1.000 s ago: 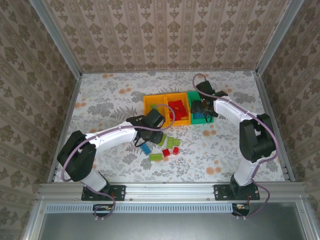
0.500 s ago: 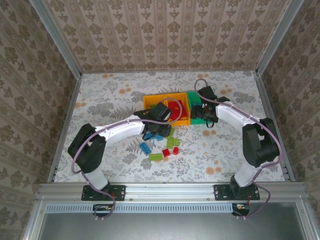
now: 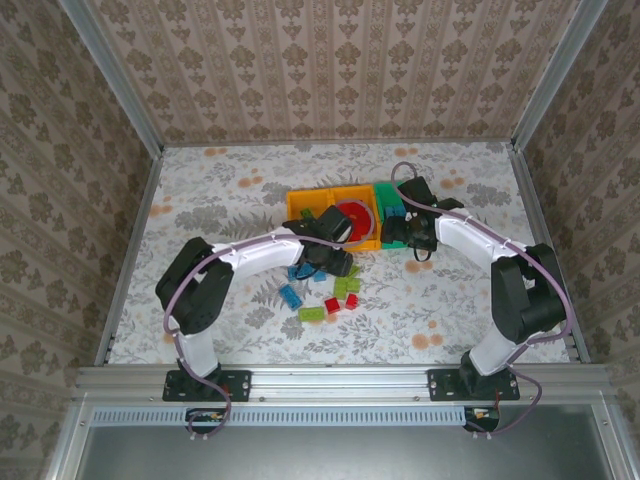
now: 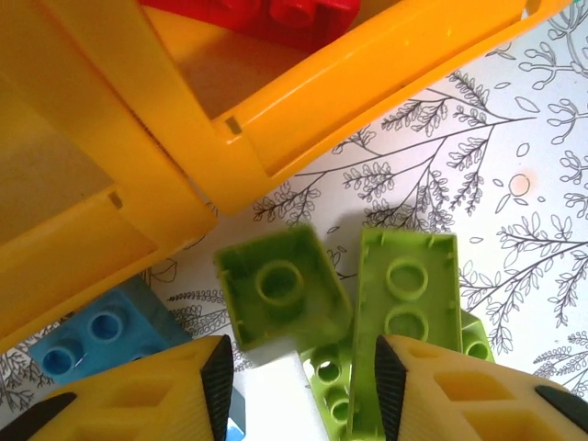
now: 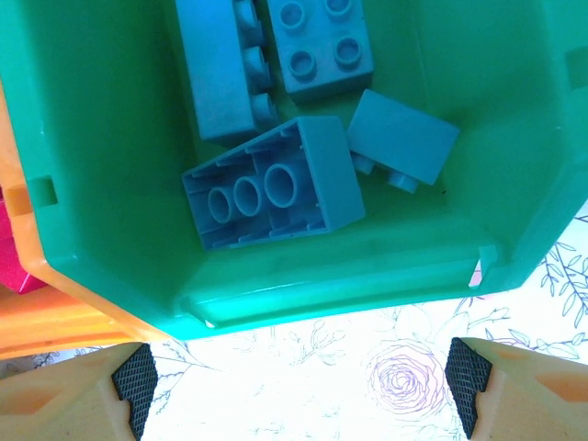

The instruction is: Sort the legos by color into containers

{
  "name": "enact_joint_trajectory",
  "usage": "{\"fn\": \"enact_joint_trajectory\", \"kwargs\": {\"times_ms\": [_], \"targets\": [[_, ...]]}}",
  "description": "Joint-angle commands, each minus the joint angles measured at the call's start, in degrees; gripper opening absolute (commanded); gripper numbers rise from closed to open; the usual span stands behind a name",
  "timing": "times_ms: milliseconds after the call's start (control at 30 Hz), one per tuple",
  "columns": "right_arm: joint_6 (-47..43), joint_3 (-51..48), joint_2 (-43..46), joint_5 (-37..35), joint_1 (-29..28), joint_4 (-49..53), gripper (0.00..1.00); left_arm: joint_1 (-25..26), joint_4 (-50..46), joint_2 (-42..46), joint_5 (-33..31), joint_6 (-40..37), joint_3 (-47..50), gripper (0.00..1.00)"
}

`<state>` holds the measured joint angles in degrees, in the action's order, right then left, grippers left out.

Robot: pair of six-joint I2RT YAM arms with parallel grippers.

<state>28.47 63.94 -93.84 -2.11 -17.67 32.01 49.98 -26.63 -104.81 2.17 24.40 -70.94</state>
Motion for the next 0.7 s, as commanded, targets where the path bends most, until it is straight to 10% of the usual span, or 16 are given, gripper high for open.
{"fn": "enact_joint_trajectory", "kwargs": {"times_ms": [0, 667], "targets": [[0.19, -0.96, 1.13, 1.97, -0.17, 1.14, 0.85, 0.57, -1.4, -1.22, 0.95, 1.11, -1.67, 0.51], [16.05, -6.23, 3.29, 5.66, -9.09, -3.49, 0.81, -1.1, -0.65, 2.77, -2.42, 3.46, 1.18, 0.63]]}}
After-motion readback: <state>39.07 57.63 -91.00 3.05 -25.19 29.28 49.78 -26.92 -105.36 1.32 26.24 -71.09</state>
